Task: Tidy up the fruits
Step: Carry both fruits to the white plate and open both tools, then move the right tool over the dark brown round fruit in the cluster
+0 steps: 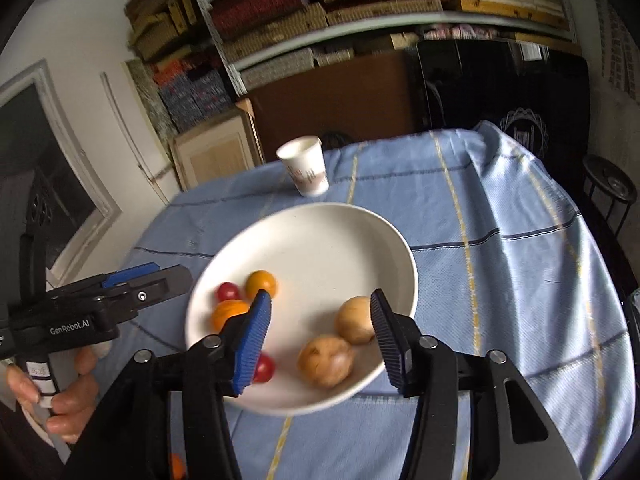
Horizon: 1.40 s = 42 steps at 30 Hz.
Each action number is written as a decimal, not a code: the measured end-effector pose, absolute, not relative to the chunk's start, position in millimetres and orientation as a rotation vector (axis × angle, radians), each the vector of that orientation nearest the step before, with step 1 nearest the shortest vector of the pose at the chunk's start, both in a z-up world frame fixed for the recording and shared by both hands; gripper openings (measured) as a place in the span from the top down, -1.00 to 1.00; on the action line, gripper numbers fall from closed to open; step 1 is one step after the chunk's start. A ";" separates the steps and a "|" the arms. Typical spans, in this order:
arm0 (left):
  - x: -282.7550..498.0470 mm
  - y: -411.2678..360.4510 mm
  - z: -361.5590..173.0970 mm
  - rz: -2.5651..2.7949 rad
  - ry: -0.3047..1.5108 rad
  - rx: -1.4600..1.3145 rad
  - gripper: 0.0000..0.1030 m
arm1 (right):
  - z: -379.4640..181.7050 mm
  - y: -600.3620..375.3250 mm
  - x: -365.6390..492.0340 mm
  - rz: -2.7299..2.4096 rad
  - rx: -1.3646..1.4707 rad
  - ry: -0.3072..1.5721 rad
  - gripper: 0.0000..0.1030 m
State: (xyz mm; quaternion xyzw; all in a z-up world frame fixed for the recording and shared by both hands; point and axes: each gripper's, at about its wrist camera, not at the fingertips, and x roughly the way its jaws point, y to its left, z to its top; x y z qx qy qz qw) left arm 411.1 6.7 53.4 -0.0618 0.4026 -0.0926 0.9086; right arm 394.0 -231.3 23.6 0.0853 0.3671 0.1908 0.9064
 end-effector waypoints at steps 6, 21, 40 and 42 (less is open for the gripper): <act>317.9 17.7 61.2 -0.173 0.731 -0.086 -0.89 | 35.0 -251.2 310.0 0.419 0.122 0.674 -0.13; 155.2 39.2 -24.4 -0.157 0.792 -0.034 -0.91 | -50.4 -293.5 180.4 0.369 0.112 0.808 -0.22; 149.7 45.6 -52.2 -0.207 0.884 -0.105 -0.91 | -67.7 -265.5 164.9 0.337 -0.102 0.888 -0.20; 150.5 45.1 -52.9 -0.217 0.889 -0.110 -0.91 | -67.8 -262.9 164.1 0.337 -0.118 0.887 -0.18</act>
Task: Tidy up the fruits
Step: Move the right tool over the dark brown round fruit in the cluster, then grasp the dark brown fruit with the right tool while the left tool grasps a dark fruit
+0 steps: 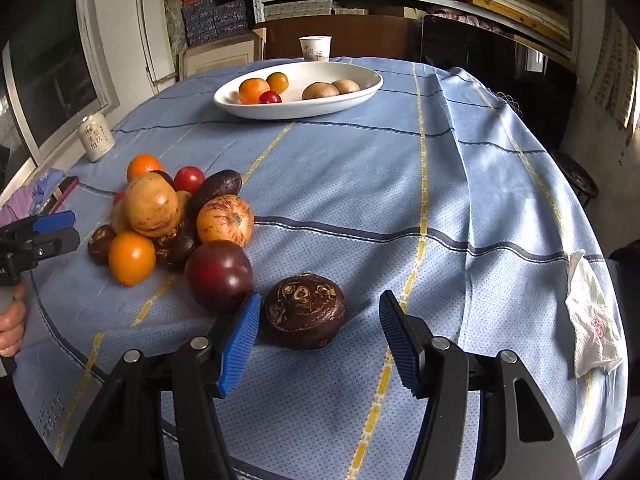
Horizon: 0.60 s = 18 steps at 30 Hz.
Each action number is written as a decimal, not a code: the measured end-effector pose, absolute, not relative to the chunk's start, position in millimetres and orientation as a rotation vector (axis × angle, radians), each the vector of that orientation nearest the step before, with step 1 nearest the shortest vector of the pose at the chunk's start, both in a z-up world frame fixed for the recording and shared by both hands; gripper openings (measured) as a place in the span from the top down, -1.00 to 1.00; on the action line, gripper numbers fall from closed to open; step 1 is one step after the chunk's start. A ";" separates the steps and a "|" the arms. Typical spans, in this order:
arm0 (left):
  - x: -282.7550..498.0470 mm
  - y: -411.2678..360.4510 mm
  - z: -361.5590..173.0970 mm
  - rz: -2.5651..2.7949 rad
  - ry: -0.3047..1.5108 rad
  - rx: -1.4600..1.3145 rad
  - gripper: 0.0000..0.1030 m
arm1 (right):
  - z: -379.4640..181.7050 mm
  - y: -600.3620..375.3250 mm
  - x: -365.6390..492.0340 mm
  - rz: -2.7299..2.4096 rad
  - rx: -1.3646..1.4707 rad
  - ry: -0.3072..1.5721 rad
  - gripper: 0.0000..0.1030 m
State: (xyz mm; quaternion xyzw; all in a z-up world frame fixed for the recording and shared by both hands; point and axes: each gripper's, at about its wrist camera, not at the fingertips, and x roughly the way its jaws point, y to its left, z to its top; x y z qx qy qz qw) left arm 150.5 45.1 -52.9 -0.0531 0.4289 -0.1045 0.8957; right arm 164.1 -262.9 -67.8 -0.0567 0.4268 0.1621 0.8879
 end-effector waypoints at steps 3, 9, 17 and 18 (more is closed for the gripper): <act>151.3 44.6 -53.7 -0.218 0.897 -0.108 -0.91 | -68.3 -258.1 163.0 0.331 -0.151 0.887 -0.14; 150.5 40.8 -53.3 -0.224 0.893 -0.086 -0.91 | -69.0 -252.6 161.4 0.323 -0.188 0.887 -0.07; 150.7 36.0 -53.7 -0.241 0.894 -0.062 -0.91 | -69.9 -249.3 160.9 0.340 -0.198 0.892 0.17; 150.1 34.9 -53.6 -0.250 0.892 -0.060 -0.91 | -69.7 -250.4 160.9 0.341 -0.190 0.892 0.17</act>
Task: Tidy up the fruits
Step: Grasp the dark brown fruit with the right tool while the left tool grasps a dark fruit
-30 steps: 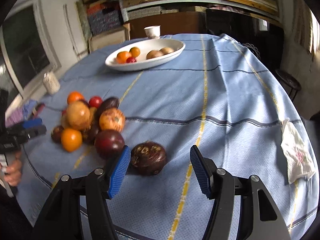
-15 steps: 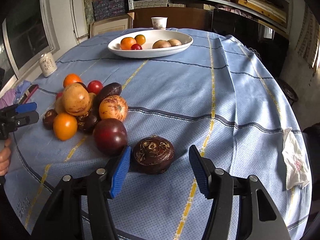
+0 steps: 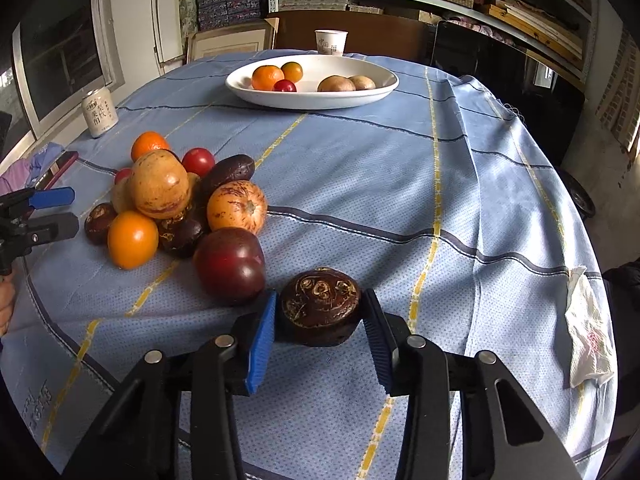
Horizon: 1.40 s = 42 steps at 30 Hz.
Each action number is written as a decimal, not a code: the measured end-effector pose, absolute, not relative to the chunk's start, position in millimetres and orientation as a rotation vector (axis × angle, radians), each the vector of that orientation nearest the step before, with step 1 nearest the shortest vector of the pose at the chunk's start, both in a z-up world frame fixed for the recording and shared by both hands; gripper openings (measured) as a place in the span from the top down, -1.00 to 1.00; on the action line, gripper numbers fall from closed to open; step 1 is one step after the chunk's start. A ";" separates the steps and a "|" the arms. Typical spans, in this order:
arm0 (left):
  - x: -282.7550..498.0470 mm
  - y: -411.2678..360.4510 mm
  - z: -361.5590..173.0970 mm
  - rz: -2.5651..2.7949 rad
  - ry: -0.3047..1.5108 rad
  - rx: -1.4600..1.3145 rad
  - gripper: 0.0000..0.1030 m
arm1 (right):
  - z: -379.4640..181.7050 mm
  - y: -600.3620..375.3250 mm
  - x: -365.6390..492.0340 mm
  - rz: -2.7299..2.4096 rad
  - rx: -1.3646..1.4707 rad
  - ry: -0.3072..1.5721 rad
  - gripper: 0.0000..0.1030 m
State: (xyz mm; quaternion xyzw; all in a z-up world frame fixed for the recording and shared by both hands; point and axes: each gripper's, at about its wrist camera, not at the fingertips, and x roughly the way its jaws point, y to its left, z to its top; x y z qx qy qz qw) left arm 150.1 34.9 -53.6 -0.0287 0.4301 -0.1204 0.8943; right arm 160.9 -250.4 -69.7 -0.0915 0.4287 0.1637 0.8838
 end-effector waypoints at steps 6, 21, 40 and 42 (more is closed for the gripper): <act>150.9 29.1 -52.8 -0.284 0.888 -0.035 -0.66 | -69.9 -263.8 166.3 0.340 -0.095 0.908 0.17; 161.8 -0.6 -59.6 -0.365 0.949 0.085 -0.29 | -71.8 -264.2 166.2 0.337 -0.097 0.907 0.16; 168.8 -1.9 -65.6 -0.351 0.988 0.086 0.18 | -72.1 -265.0 165.9 0.340 -0.089 0.907 0.16; 168.8 -1.3 -65.4 -0.351 0.989 0.082 0.18 | -72.2 -264.9 165.8 0.340 -0.089 0.907 0.16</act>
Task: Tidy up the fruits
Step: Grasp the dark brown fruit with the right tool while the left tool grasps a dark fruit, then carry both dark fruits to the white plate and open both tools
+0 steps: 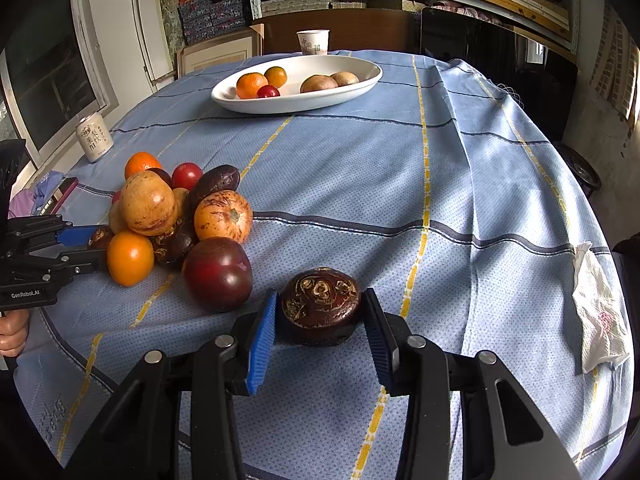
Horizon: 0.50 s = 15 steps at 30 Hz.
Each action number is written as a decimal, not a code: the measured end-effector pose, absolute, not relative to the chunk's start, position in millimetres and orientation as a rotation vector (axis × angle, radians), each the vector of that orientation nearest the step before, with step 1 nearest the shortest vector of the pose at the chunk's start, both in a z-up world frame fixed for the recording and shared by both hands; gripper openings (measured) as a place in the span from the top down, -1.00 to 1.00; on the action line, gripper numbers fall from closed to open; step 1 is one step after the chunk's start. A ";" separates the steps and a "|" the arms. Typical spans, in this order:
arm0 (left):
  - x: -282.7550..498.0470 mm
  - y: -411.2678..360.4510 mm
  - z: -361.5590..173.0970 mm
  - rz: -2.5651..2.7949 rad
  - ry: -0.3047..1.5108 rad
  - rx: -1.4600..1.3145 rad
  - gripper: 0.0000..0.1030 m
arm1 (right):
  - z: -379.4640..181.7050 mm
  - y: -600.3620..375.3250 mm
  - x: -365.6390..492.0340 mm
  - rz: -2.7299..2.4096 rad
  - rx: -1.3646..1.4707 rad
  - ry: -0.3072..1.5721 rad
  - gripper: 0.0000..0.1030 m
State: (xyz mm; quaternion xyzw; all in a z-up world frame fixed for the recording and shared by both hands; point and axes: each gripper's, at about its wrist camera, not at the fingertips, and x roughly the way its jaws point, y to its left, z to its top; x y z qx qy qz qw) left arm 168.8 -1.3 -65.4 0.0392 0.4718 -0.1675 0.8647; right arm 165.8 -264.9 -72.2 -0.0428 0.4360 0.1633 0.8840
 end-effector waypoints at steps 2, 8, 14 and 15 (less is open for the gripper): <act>168.4 -1.3 -65.2 -0.349 0.989 0.080 0.19 | -72.2 -264.8 165.7 0.339 -0.090 0.907 0.16; 165.1 6.5 -60.9 -0.367 0.994 0.044 0.19 | -69.7 -267.9 166.6 0.358 -0.067 0.905 0.17; 179.3 24.1 -20.0 -0.414 0.944 0.038 0.19 | -33.7 -264.6 181.4 0.374 -0.111 0.837 0.17; 185.1 25.0 -11.6 -0.417 0.930 0.041 0.19 | -26.6 -263.1 185.9 0.389 -0.110 0.823 0.17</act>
